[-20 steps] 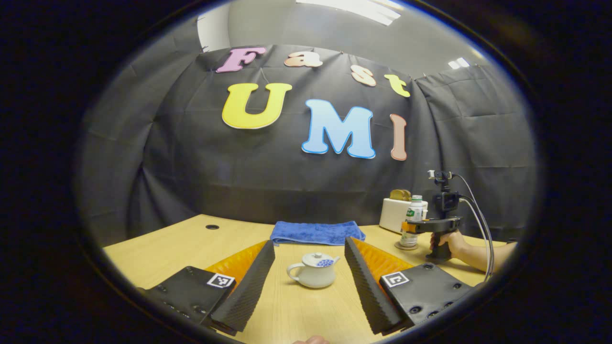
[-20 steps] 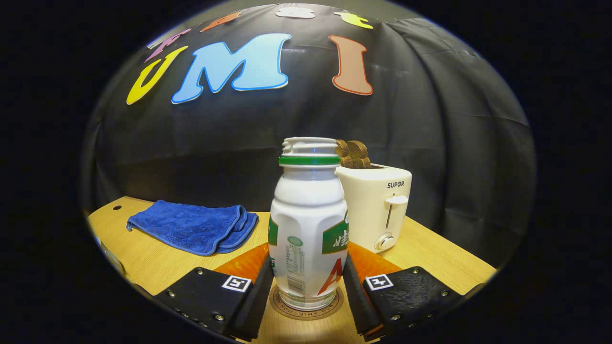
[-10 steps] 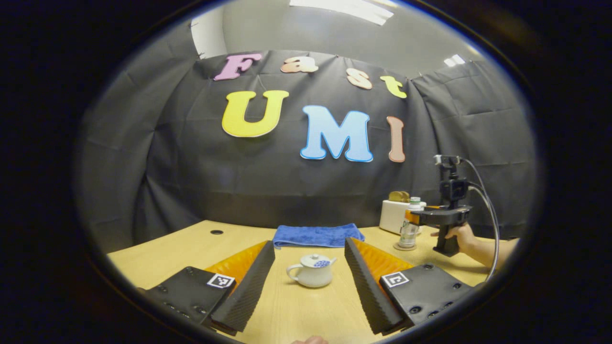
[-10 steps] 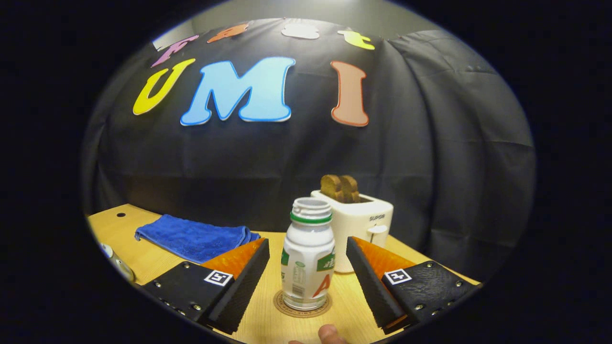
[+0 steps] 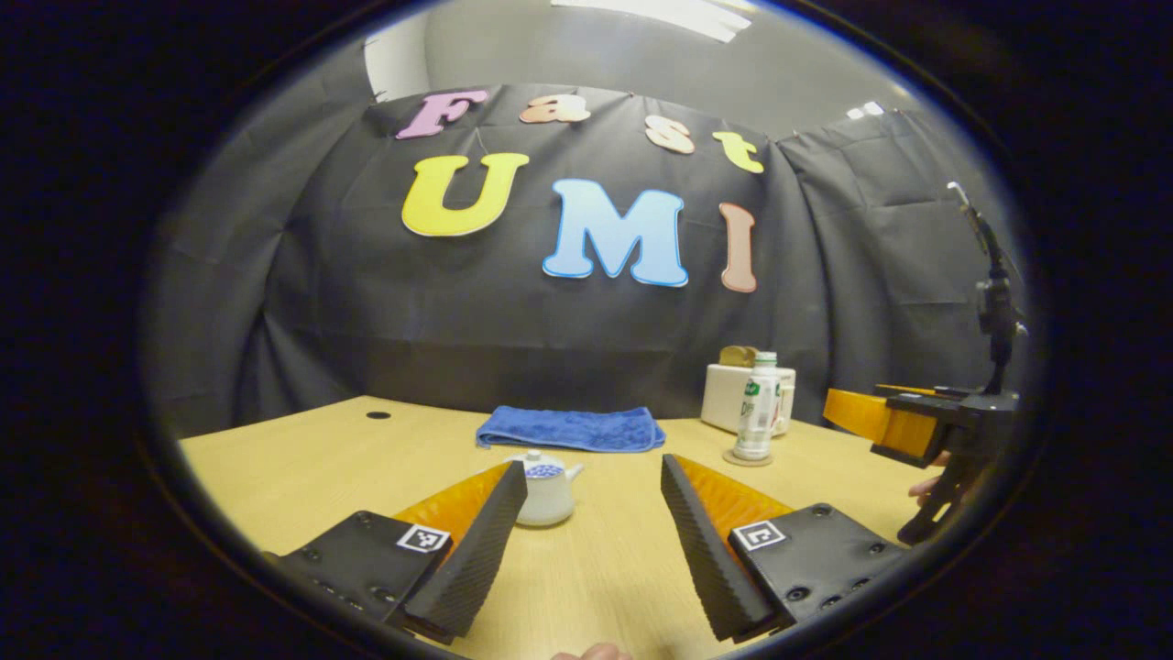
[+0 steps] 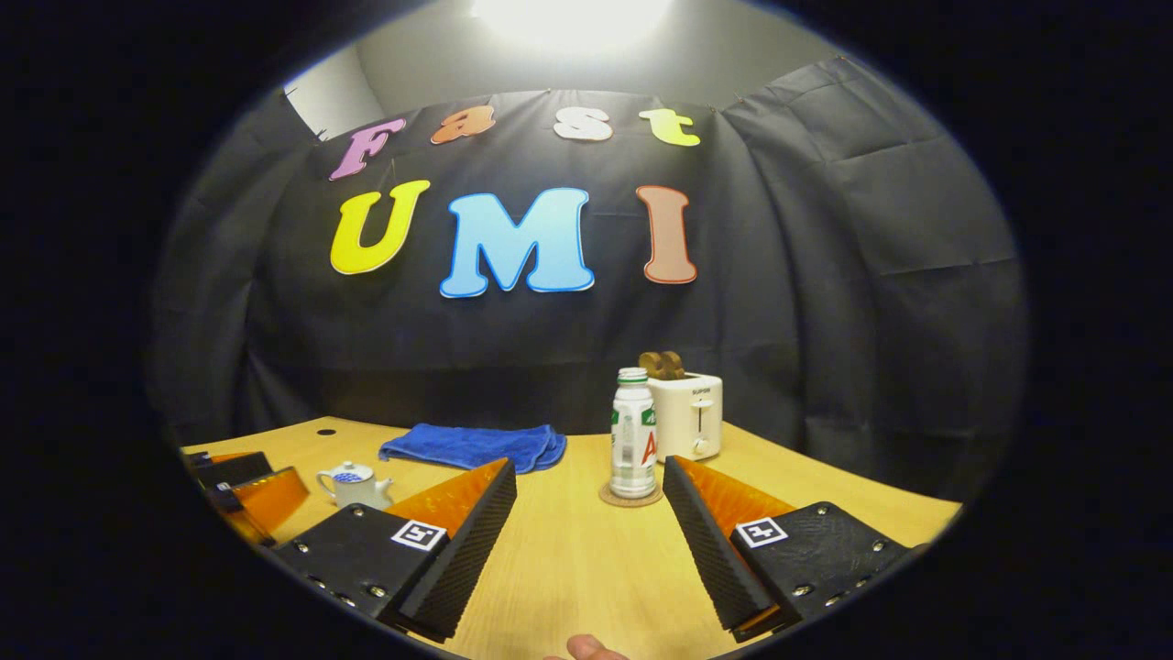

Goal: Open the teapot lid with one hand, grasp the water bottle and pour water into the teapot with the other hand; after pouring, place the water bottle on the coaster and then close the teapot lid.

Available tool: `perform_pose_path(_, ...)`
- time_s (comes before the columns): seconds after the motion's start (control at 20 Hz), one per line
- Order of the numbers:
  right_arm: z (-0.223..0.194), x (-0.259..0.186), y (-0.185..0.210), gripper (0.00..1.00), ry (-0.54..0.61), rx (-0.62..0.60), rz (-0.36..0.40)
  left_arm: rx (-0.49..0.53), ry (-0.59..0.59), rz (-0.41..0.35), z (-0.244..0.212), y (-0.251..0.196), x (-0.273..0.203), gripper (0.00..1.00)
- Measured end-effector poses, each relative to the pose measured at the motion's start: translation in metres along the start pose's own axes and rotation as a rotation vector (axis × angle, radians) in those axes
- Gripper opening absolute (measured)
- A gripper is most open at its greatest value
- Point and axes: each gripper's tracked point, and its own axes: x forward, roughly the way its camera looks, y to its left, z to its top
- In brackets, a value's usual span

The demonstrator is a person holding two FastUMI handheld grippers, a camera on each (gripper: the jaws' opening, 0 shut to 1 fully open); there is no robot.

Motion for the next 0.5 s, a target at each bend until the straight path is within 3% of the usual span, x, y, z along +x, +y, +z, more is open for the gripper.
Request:
perform_pose_path(0.15, -0.024, 0.005, 0.013, 0.99, 0.039, -0.052, -0.024, 0.064, -0.004, 0.047, 0.002, 0.004, -0.004, 1.00)
perform_pose_path(0.35, -0.053, -0.004, 0.034, 0.99, 0.132, -0.017, 0.028, 0.062, 0.016, 0.083, -0.002, 0.009, -0.005, 1.00)
perform_pose_path(0.45, -0.035, -0.005, 0.028, 0.99, 0.042, -0.016, -0.002, 0.062, 0.015, 0.100, -0.003, 0.012, -0.004, 1.00)
perform_pose_path(0.5, -0.045, 0.000, 0.027, 0.99, 0.068, -0.017, -0.015, 0.061, 0.017, 0.103, -0.002, 0.012, -0.004, 1.00)
